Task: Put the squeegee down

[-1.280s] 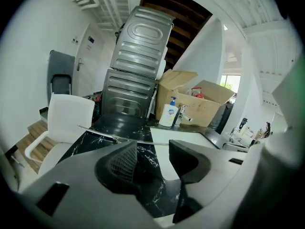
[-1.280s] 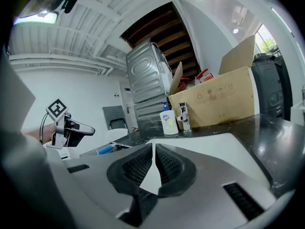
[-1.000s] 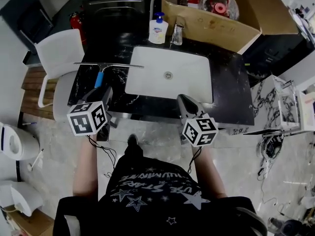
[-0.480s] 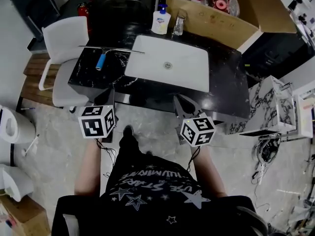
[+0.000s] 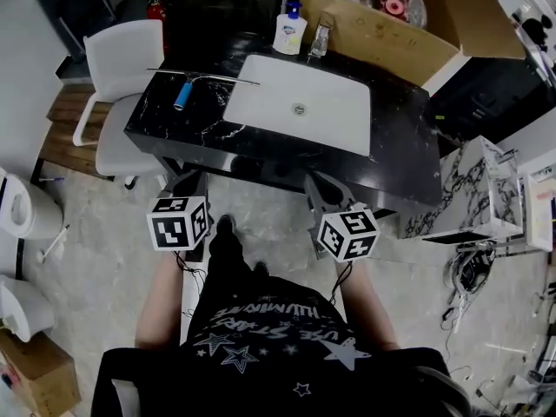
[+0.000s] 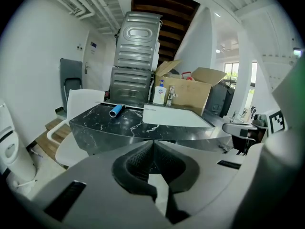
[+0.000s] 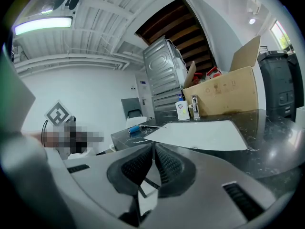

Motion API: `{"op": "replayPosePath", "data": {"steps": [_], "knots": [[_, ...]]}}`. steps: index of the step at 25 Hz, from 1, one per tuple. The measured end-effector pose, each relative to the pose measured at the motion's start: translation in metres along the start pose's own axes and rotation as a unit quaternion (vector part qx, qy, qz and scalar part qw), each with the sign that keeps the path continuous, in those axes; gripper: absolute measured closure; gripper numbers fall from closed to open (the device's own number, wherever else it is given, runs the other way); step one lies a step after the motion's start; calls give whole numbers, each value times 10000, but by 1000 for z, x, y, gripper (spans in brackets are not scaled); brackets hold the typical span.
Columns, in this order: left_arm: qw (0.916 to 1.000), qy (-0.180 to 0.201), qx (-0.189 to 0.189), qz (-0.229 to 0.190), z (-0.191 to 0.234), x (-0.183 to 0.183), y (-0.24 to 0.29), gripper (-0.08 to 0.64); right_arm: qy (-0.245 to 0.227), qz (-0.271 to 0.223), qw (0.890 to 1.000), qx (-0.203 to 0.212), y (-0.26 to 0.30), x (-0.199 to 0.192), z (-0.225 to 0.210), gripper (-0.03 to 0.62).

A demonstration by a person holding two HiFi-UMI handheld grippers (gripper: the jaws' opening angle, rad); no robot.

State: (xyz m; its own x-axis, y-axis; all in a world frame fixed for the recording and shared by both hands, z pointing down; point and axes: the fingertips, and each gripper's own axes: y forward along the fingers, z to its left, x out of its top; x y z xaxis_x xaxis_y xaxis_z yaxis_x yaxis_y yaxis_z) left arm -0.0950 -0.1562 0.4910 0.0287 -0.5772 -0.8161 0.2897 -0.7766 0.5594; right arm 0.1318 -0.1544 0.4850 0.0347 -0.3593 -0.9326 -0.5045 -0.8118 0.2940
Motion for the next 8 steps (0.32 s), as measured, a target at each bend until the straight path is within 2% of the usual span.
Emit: {"op": "replayPosePath", "data": {"steps": [8], "knots": [[9999,-18,86,94,4,-11,-6,538,30,-21,9999,105,2,-2,4,540]]}}
